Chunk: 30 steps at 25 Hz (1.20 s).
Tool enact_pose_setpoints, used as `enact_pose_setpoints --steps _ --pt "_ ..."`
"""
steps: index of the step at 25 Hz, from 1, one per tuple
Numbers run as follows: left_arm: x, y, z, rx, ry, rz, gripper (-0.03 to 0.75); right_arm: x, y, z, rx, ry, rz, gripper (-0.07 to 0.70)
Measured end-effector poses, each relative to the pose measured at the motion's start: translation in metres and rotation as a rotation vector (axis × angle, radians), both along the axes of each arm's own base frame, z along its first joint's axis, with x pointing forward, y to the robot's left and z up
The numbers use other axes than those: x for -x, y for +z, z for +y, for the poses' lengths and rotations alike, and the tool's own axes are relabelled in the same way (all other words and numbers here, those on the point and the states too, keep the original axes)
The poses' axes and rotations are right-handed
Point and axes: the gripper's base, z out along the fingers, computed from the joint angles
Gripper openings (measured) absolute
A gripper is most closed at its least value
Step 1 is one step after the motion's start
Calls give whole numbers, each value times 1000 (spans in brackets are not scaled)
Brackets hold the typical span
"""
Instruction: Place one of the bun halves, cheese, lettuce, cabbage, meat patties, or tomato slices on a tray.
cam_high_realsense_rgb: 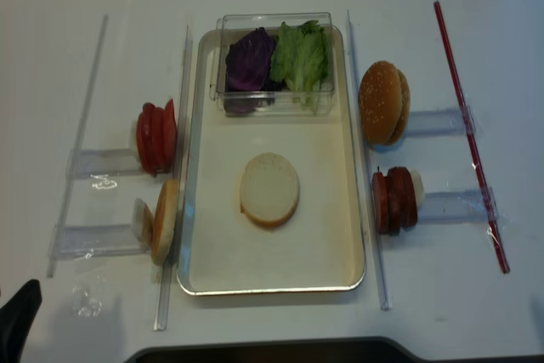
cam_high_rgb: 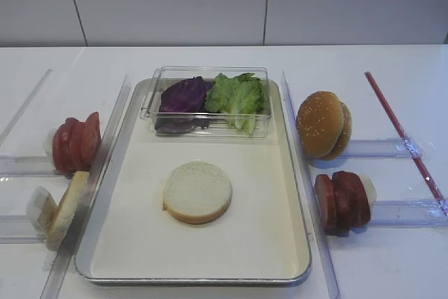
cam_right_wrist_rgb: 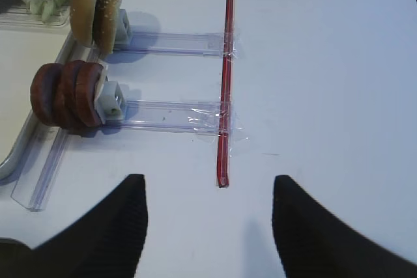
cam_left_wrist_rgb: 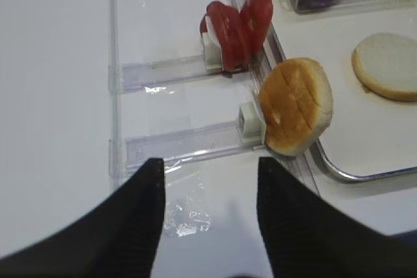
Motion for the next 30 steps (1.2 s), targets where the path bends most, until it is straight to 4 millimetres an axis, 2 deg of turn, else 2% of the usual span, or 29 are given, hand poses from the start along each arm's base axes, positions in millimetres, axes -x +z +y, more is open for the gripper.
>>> enact_pose_setpoints --steps 6,15,30 --pt "17 0 1 4 1 -101 344 0 0 0 0 0 0 463" --pt "20 -15 7 -34 54 30 344 0 0 0 0 0 0 463" --pt "20 -16 11 -19 117 35 344 0 0 0 0 0 0 463"
